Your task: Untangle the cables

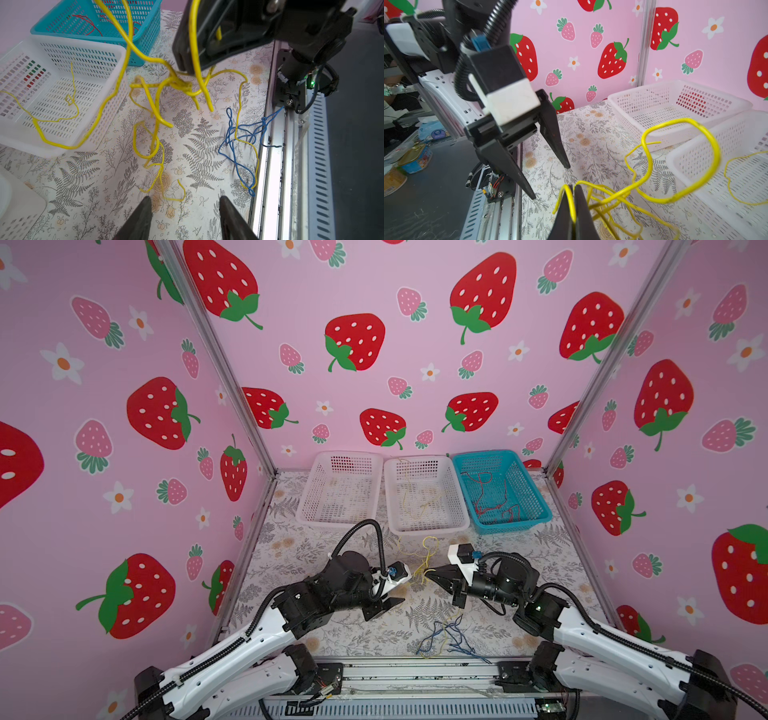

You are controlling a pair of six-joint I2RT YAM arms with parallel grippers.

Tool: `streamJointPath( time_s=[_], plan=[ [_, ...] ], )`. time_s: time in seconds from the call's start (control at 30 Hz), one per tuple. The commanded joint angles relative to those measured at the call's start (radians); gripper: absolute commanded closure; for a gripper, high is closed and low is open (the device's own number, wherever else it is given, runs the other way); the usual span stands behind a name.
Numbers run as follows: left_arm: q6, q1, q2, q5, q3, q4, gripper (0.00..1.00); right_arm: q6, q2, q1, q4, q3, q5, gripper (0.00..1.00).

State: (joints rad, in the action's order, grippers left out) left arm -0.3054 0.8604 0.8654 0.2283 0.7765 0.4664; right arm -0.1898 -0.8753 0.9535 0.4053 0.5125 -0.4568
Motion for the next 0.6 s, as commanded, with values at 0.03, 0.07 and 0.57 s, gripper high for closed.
streamJointPath(
  time_s=[0.03,0.07,0.57],
  plan=[
    [-0.027,0.003,0.043,0.023,0.015,-0.017,0.41,-0.026,0.026,-0.012,0.048,0.026,-0.084,1.0],
    [-0.026,0.002,0.054,0.031,0.02,-0.017,0.41,-0.032,0.028,-0.013,0.049,0.031,-0.091,1.0],
    [0.055,0.002,0.047,0.022,-0.024,-0.196,0.3,-0.152,0.084,-0.013,0.146,0.08,-0.165,1.0]
  ],
)
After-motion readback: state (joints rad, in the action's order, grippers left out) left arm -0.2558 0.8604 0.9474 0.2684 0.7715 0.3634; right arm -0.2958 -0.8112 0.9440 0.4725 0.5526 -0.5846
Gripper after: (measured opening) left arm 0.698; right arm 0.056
